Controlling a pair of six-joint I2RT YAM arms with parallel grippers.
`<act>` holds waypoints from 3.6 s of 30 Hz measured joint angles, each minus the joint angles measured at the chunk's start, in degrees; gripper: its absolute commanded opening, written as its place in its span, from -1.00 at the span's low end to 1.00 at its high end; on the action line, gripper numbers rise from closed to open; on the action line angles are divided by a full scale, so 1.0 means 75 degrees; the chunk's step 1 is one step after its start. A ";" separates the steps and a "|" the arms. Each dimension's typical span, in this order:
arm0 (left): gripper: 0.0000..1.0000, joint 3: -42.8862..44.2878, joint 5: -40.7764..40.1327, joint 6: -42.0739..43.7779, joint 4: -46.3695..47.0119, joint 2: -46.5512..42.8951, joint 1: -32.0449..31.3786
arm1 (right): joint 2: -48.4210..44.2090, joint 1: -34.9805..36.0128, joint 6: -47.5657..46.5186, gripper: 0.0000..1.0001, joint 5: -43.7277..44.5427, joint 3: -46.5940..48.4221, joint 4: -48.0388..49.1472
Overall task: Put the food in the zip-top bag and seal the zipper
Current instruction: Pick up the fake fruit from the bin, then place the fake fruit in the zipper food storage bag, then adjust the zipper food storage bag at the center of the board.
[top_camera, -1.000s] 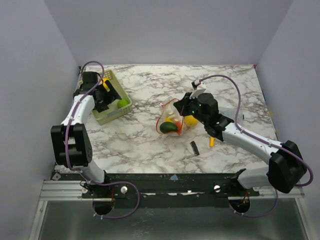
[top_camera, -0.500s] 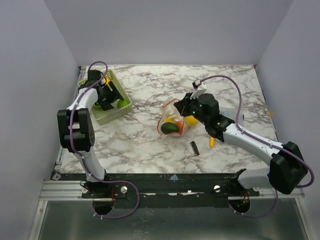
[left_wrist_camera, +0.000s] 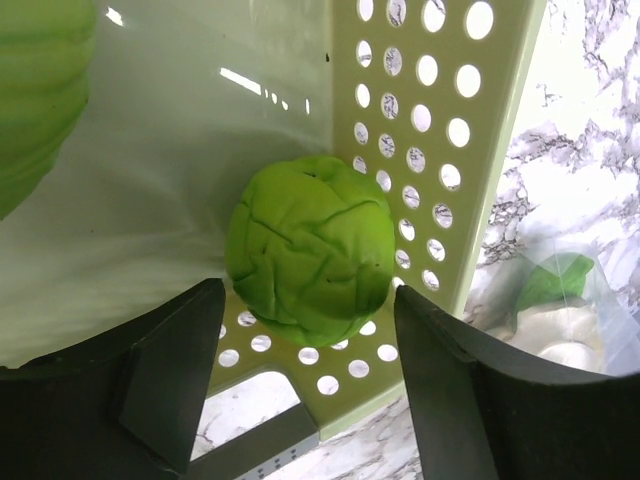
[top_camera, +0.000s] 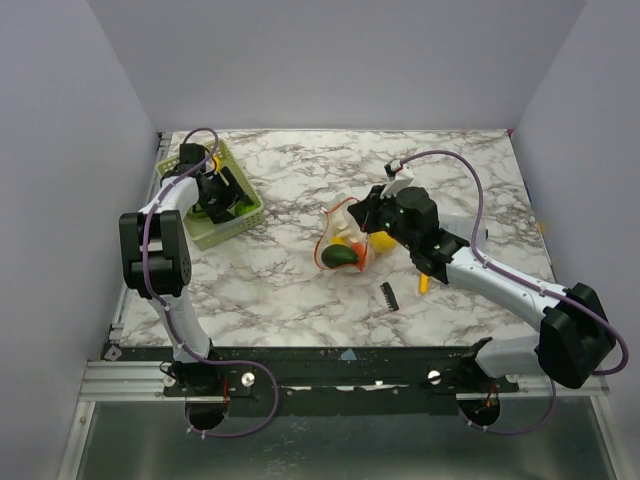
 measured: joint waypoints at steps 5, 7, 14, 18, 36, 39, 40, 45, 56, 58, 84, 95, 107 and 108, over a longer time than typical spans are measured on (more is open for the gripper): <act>-0.10 0.0000 0.0041 -0.0044 0.0096 0.0087 0.0000 | 0.0000 0.0000 0.0000 -0.99 0.0000 0.0000 0.0000; -0.17 0.0000 0.0050 -0.0044 0.0114 0.0090 0.0000 | 0.0000 0.0000 0.0000 -0.99 0.0000 0.0000 0.0003; -0.31 -0.0079 -0.0032 -0.0020 0.0128 -0.0079 0.0000 | 0.0000 0.0000 -0.0003 -0.99 0.0003 0.0000 0.0000; -0.37 -0.0440 -0.0233 0.0073 0.0105 -0.0764 0.0000 | 0.0003 0.0000 0.0000 -0.99 0.0000 0.0000 0.0003; -0.49 -0.1830 0.0242 0.0309 0.0944 -0.4549 -0.0472 | 0.0003 0.0000 0.0003 -0.99 -0.0003 -0.0041 0.0102; -0.48 -0.2127 0.0481 0.0542 0.1180 -0.4896 -0.1443 | 0.0003 0.0000 0.0003 -0.99 -0.0003 -0.0041 0.0122; -0.48 -0.2212 0.0539 0.0638 0.1244 -0.4983 -0.1836 | 0.0003 0.0000 0.0003 -0.99 -0.0006 -0.0041 0.0131; -0.47 -0.2777 0.1058 0.0927 0.1874 -0.5339 -0.3217 | 0.0003 0.0000 0.0006 -0.99 -0.0015 -0.0041 0.0154; -0.45 -0.3037 0.1399 0.1046 0.2515 -0.4835 -0.4712 | 0.0003 0.0000 0.0006 -0.99 -0.0026 -0.0041 0.0157; -0.45 -0.2955 0.1378 0.1032 0.2495 -0.4511 -0.4774 | -0.0003 0.0000 0.0006 -0.99 -0.0026 -0.0044 0.0157; 0.66 -0.1961 0.0787 0.1046 0.1906 -0.3628 -0.4800 | -0.0344 0.0000 0.0009 -0.99 -0.0638 -0.0187 0.0344; 0.31 -0.2658 -0.0079 0.1253 0.1699 -0.4465 -0.4800 | -0.0344 0.0000 0.0006 -0.99 -0.0635 -0.0189 0.0364; -0.23 -0.3509 0.0458 0.0667 0.2323 -0.4130 -0.4978 | -0.0341 0.0000 0.0009 -0.99 -0.0635 -0.0189 0.0367; -0.28 -0.3500 0.0484 0.0659 0.2346 -0.4080 -0.5004 | -0.0341 0.0000 0.0006 -0.99 -0.0635 -0.0189 0.0367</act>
